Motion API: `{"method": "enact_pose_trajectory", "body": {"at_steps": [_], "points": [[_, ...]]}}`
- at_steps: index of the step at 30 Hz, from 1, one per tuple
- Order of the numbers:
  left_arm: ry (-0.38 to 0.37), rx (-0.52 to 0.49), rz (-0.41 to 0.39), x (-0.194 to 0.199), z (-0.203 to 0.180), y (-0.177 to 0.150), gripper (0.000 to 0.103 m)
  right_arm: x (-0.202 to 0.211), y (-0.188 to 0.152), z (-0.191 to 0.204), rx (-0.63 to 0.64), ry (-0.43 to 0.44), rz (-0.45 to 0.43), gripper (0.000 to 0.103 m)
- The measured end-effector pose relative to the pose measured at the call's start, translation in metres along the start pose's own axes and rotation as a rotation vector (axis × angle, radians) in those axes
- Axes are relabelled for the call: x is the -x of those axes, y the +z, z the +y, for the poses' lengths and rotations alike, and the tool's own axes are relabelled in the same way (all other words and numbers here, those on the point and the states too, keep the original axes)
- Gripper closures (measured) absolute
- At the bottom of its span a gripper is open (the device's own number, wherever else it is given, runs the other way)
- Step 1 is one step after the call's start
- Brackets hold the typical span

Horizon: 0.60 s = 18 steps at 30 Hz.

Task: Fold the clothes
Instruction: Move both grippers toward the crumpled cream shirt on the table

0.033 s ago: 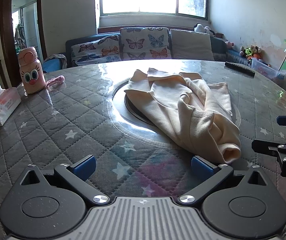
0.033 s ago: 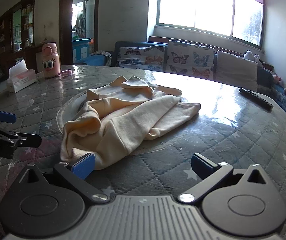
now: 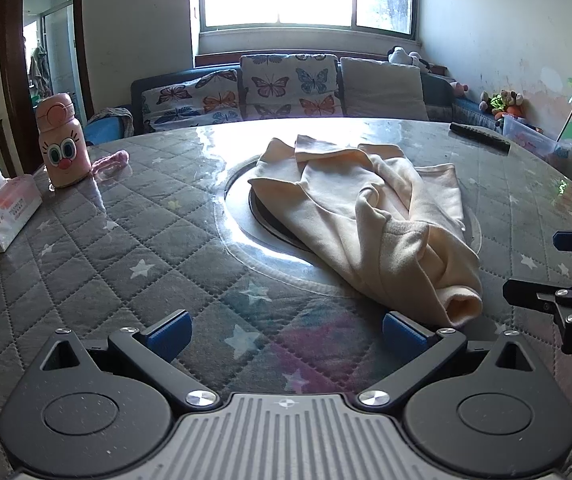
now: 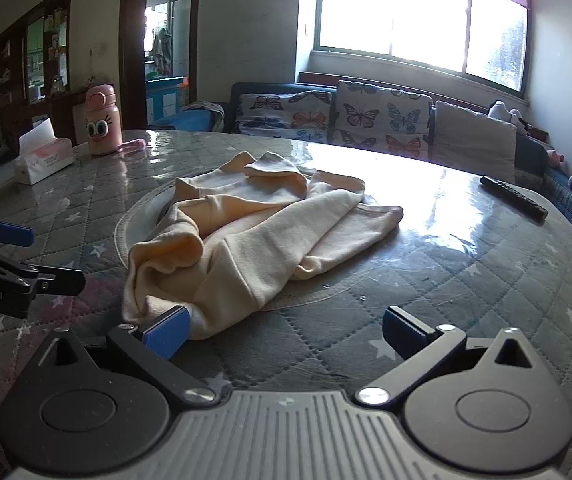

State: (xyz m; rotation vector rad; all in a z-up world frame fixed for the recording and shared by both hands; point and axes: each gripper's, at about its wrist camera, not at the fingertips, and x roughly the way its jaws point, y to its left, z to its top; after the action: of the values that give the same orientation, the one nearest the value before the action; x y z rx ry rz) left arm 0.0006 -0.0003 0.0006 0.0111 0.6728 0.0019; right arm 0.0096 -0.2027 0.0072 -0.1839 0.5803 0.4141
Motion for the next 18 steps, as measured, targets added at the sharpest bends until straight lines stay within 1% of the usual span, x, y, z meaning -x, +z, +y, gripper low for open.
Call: {"method": "enact_pose_trajectory", "body": {"at_steps": [4,9,13,18], "points": [[0.003,-0.003,0.007,-0.0003,-0.0011,0.0009,0.0,-0.0016,-0.0009,0.0013,0.001,0.01,0.013,0.0],[0.005,-0.008,0.013,-0.0078,-0.0032,-0.0063,0.0,-0.0036,-0.0021,0.0029,0.002,0.023,0.03,0.0],[0.004,-0.02,0.029,-0.0087,-0.0052,-0.0036,0.0,-0.0052,-0.0031,0.0042,0.002,0.034,0.043,0.0],[0.003,-0.02,0.032,-0.008,-0.0056,-0.0038,0.0,-0.0073,-0.0042,0.0058,0.003,0.047,0.059,0.0]]}}
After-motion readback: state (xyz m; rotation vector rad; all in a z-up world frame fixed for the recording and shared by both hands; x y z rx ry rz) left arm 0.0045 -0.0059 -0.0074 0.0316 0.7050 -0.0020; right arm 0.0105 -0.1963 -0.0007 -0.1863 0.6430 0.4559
